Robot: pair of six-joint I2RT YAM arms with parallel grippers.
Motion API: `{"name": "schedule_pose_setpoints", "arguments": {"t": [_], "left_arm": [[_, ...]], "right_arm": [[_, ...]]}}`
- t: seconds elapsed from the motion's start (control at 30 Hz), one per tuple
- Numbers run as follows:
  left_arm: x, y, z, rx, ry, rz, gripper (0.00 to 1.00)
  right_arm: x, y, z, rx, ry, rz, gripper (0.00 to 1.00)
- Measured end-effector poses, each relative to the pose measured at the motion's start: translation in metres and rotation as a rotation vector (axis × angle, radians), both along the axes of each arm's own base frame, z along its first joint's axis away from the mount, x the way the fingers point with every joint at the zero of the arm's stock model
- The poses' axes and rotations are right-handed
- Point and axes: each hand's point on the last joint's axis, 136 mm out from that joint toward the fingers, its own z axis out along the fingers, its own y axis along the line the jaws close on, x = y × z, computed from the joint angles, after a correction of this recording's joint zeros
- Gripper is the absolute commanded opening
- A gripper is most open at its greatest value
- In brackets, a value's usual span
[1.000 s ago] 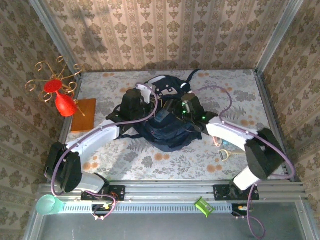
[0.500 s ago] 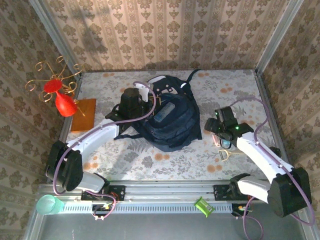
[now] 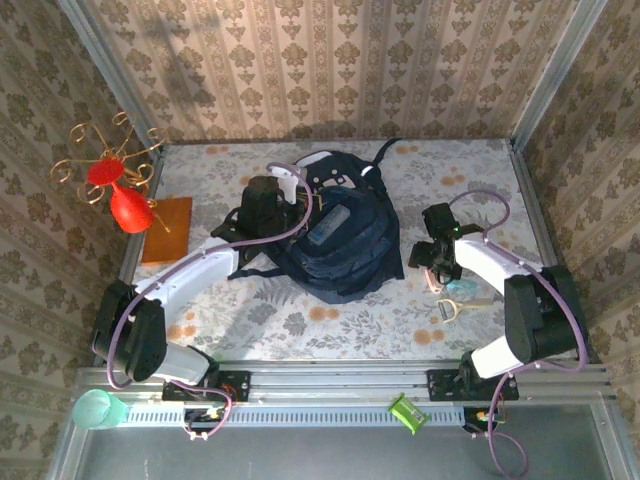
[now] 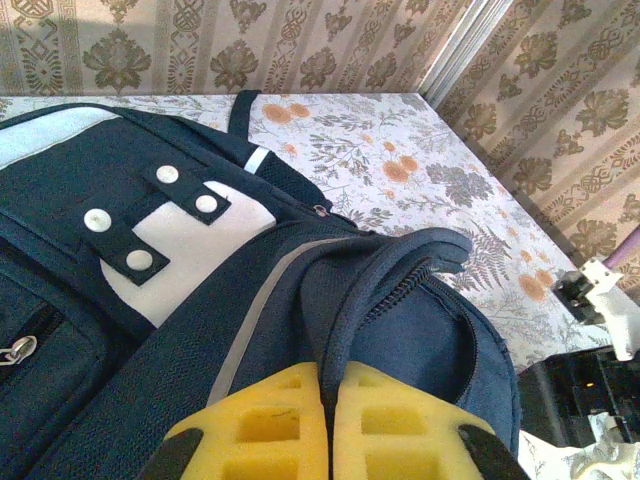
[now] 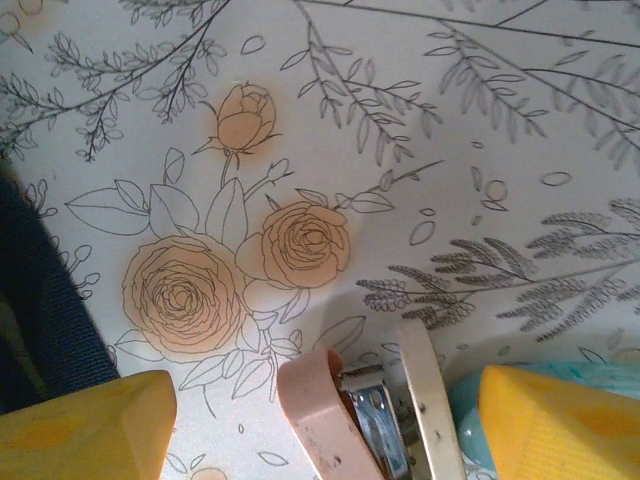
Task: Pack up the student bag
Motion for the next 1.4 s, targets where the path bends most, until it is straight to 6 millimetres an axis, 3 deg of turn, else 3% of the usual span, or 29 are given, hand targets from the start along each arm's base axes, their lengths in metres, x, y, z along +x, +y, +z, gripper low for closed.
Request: {"name": "schedule_pose_setpoints", "arguments": {"t": [0.33, 0.73, 0.97, 1.07, 1.13, 1.23, 1.4], "left_arm": [[0.002, 0.001, -0.001, -0.003, 0.000, 0.000, 0.00], [0.002, 0.001, -0.001, -0.003, 0.000, -0.001, 0.00], [0.002, 0.001, -0.001, -0.003, 0.001, -0.001, 0.00], [0.002, 0.001, -0.001, -0.003, 0.001, -0.001, 0.00], [0.002, 0.001, -0.001, -0.003, 0.001, -0.001, 0.00], [0.001, 0.000, -0.001, -0.004, 0.002, -0.005, 0.00], [0.001, 0.000, -0.001, -0.005, 0.003, -0.008, 0.00]], "right_arm": [[-0.007, 0.022, -0.010, 0.035, 0.048, 0.077, 0.67], [-0.020, 0.033, -0.019, 0.027, 0.088, 0.126, 0.70], [-0.023, 0.033, -0.023, 0.021, 0.100, 0.138, 0.45], [-0.023, 0.033, -0.021, 0.024, 0.095, 0.136, 0.42], [-0.023, 0.036, -0.014, 0.036, 0.073, 0.143, 0.41], [-0.020, 0.050, 0.013, 0.087, -0.020, 0.170, 0.40], [-0.005, 0.098, 0.087, 0.253, -0.251, 0.235, 0.39]]}}
